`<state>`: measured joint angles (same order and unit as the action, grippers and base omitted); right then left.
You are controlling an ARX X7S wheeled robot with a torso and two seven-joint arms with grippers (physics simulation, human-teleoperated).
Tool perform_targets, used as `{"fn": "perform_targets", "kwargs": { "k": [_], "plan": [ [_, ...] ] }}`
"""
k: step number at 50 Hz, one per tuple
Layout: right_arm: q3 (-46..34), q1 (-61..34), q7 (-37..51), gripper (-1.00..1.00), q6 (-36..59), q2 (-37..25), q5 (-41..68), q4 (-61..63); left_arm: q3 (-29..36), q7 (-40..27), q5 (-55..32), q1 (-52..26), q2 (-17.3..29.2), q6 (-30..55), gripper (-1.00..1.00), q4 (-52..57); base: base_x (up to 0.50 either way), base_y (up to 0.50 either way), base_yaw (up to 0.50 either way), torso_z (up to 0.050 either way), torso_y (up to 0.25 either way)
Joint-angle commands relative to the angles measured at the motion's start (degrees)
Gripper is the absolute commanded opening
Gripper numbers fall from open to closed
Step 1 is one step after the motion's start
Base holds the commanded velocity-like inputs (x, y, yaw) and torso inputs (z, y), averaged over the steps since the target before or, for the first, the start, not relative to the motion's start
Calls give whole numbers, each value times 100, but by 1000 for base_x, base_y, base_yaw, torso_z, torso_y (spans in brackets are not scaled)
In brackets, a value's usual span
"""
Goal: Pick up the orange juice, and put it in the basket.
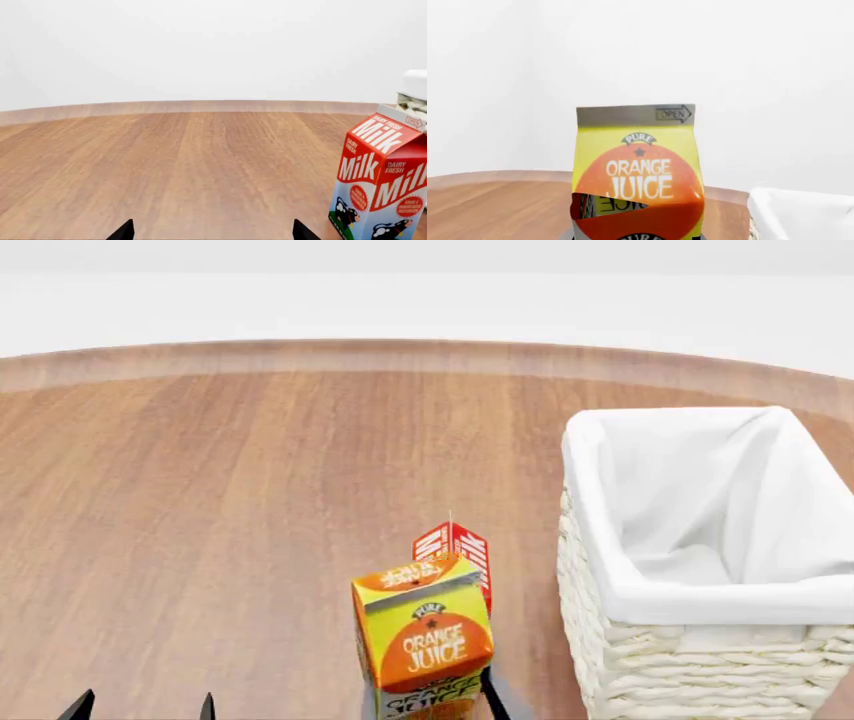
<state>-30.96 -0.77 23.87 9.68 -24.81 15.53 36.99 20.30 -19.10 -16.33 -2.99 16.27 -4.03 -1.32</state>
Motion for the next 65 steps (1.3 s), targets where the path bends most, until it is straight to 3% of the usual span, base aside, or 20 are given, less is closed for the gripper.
{"fn": "perform_targets", "kwargs": {
  "k": [1, 29, 65],
  "plan": [
    [247, -289, 187, -100, 757, -182, -61, 916, 18, -15, -13, -5, 13, -6, 100, -2, 0, 0, 0, 0, 0],
    [1434, -1678, 592, -100, 2178, -350, 952, 1344, 60, -50, -42, -17, 42, -22, 100, -7, 0, 0, 0, 0, 1],
    [2063, -2730, 435, -100, 2266, -428, 1050, -507, 111, -93, -78, -32, 77, -40, 100, -13, 0, 0, 0, 0, 1]
  ]
}}
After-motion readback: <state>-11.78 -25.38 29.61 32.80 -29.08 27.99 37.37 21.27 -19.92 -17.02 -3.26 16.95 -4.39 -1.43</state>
